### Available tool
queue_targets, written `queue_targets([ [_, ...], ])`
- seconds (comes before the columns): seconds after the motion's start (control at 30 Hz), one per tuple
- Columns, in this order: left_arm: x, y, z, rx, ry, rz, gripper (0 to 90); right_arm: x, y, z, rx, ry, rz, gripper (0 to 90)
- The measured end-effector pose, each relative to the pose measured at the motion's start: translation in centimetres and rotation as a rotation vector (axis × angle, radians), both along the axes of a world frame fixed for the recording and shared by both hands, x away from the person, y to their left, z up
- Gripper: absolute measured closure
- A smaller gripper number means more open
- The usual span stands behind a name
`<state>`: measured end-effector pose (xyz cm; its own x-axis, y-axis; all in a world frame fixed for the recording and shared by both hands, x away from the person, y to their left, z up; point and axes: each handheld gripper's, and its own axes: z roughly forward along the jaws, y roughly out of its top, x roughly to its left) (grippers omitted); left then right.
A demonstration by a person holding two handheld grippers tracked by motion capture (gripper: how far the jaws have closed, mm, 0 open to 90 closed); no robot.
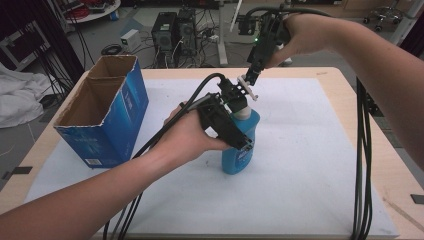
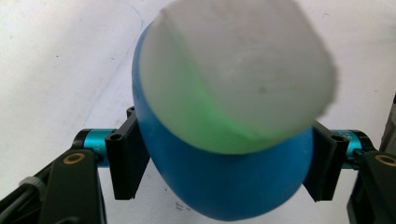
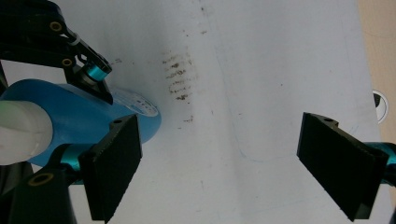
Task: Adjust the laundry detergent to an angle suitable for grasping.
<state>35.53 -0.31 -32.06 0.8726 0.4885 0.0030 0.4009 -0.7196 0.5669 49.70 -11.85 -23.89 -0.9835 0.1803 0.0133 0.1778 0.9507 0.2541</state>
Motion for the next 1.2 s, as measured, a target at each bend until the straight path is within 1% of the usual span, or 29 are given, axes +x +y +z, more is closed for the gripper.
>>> queue_targets([
  [0.07,0.09,0.02,-0.10,-0.006,0.011,0.007,29.6,0.01,0.03,-0.01,-0.002,0.000,0.002,13.5],
  [0.1,0.13,0.05,-0.11,-0.005,0.012,0.005,31.5,-0.02,0.04,-0.02,-0.001,0.001,0.000,13.5],
  [0.2,0.24,0.08,-0.19,-0.005,0.018,0.010,31.7,-0.03,0.02,-0.01,-0.002,0.003,-0.001,13.5],
  [0.23,0.25,0.05,-0.25,-0.013,0.019,0.012,32.9,-0.03,-0.01,-0.02,0.001,0.002,0.000,13.5],
  [0.27,0.30,0.07,-0.27,-0.011,0.025,0.013,33.0,0.00,-0.03,-0.02,-0.001,0.000,0.001,13.5],
  [0.3,0.33,0.05,-0.30,-0.010,0.022,0.015,33.0,-0.01,-0.04,-0.03,-0.001,0.001,-0.001,13.5],
  [0.47,0.40,-0.05,-0.46,-0.020,0.033,0.018,33.0,-0.02,-0.06,-0.03,-0.005,0.002,0.001,13.5],
  [0.5,0.42,-0.05,-0.49,-0.016,0.029,0.017,33.0,-0.05,-0.05,-0.03,-0.004,0.004,-0.004,13.5],
  [0.53,0.40,-0.06,-0.54,-0.019,0.033,0.023,33.0,-0.04,-0.05,-0.03,-0.004,0.003,-0.003,13.5],
  [0.6,0.47,-0.03,-0.55,-0.012,0.037,0.019,33.0,0.01,-0.06,-0.04,-0.005,0.004,0.001,13.5],
  [0.67,0.50,-0.02,-0.58,-0.013,0.040,0.018,33.5,0.04,-0.05,-0.08,-0.007,0.002,0.005,13.5],
  [0.83,0.51,-0.06,-0.59,-0.011,0.039,0.017,34.8,0.03,-0.01,-0.14,-0.008,0.004,0.000,13.5],
  [0.87,0.50,-0.09,-0.64,-0.018,0.043,0.023,34.8,0.04,0.01,-0.16,-0.009,0.005,0.000,13.5],
  [0.93,0.51,-0.08,-0.64,-0.017,0.043,0.023,34.9,0.07,0.02,-0.19,-0.007,0.004,0.004,13.5],
  [1.0,0.51,-0.09,-0.64,-0.016,0.042,0.024,35.1,0.03,0.03,-0.19,-0.008,0.006,-0.003,13.5],
  [1.13,0.47,-0.07,-0.59,-0.018,0.033,0.031,35.9,0.04,0.02,-0.20,-0.007,0.005,-0.001,13.5],
  [1.2,0.53,0.07,-0.50,-0.011,0.025,0.036,37.3,0.04,0.02,-0.20,-0.007,0.005,-0.001,13.5],
])
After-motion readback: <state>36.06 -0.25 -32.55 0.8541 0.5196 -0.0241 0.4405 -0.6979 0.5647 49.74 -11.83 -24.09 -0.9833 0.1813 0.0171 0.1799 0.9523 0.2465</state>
